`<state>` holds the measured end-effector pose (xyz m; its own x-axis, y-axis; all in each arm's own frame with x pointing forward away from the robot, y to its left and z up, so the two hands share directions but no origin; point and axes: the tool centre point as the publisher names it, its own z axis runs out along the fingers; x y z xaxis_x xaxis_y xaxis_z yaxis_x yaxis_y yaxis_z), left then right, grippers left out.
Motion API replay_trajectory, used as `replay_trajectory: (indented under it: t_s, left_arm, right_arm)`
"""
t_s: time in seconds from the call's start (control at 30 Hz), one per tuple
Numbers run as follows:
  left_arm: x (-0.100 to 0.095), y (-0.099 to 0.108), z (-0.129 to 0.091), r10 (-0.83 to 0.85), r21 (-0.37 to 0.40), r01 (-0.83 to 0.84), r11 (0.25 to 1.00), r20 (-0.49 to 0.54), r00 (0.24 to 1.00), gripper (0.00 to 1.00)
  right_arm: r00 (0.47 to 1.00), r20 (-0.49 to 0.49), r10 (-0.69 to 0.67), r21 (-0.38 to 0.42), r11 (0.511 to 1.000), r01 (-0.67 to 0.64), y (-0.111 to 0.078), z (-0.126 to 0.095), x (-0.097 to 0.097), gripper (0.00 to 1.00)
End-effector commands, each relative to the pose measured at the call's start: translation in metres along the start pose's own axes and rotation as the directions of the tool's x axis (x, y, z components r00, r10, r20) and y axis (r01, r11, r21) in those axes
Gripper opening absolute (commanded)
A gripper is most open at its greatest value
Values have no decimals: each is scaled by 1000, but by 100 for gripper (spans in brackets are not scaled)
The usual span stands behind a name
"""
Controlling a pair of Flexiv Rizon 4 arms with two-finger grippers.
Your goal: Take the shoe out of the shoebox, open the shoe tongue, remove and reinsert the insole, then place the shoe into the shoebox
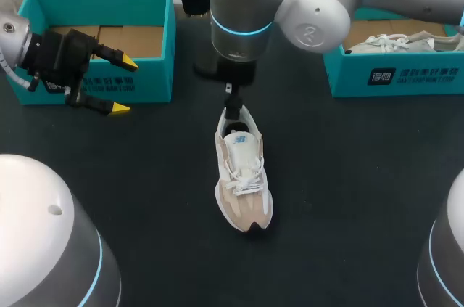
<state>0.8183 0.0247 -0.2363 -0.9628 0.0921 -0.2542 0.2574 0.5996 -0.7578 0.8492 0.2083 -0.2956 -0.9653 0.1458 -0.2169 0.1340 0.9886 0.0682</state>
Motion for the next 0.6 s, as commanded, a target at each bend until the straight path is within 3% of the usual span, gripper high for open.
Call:
replay_trajectory:
  t_s: [0.03,0.47,0.6]
  left_arm:
    - [0,0,0,0,-4,0,1000,0,1000,100]
    - [0,0,0,0,-4,0,1000,0,1000,100]
    - [0,0,0,0,-4,0,1000,0,1000,100]
  right_arm:
    - [998,15,-56,30,998,56,15,17,-2,100]
    - [996,8,-86,18,996,86,3,54,-12,100]
    - [996,11,-86,17,996,85,0,61,-14,87]
